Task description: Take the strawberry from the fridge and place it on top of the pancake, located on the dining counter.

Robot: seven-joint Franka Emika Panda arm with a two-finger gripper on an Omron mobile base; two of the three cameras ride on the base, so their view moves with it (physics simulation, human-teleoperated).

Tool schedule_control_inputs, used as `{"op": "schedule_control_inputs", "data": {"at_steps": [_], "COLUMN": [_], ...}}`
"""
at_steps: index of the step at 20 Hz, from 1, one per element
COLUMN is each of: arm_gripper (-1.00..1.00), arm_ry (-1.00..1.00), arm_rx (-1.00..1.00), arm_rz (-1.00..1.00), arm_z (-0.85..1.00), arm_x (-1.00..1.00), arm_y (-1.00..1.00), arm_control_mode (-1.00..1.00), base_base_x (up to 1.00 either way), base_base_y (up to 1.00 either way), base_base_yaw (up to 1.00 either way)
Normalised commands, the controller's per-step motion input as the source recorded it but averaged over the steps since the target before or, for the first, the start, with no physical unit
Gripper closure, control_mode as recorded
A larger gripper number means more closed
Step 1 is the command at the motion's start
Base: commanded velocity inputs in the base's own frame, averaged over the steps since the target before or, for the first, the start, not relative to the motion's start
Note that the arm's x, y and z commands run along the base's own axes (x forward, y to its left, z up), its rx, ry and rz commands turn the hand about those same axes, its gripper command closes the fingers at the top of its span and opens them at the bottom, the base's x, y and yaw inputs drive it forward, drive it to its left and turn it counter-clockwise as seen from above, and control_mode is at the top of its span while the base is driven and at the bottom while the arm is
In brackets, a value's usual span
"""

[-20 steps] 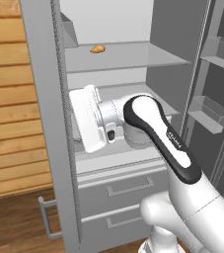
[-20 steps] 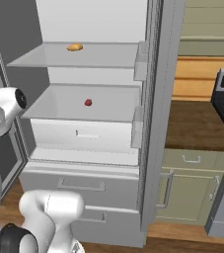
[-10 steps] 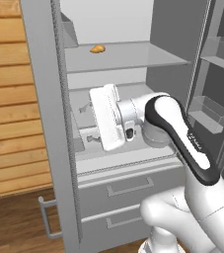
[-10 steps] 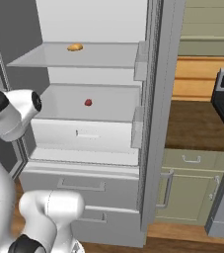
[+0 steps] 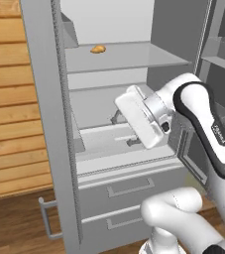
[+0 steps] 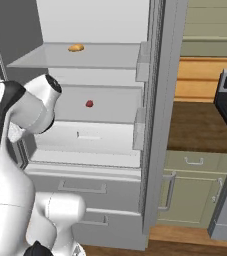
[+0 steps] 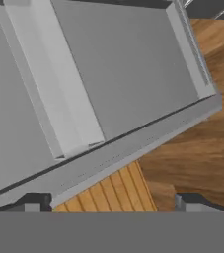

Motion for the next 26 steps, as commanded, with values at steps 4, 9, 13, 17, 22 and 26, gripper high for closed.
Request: {"op": "schedule_control_inputs", "data": {"at_steps": [4,9,13,17,22,26], "arm_gripper": [-1.00,-1.00,-1.00,-1.00,-1.00,-1.00], "arm_ry": [-0.07,0.00,-0.13,-0.26,-0.06,-0.09], "arm_rx": [-0.64,-0.69,-0.48,-0.07,0.09,0.06], "arm_rz": [0.25,0.32,0.29,0.27,0.17,-0.01], "arm_z": [-0.66,-1.00,-0.91,-0.15,-0.01,-0.14], "arm_x": [0.02,0.12,-0.03,-0.08,-0.01,-0.16], "arm_y": [-0.70,-0.52,-0.82,-0.38,-0.42,-0.23], "arm_control_mode": [-1.00,-1.00,-1.00,-1.00,-1.00,-1.00], "base_base_x": [0.00,0.00,0.00,0.00,0.00,0.00], "base_base_y": [0.00,0.00,0.00,0.00,0.00,0.00], "base_base_yaw": [0.00,0.00,0.00,0.00,0.00,0.00]}}
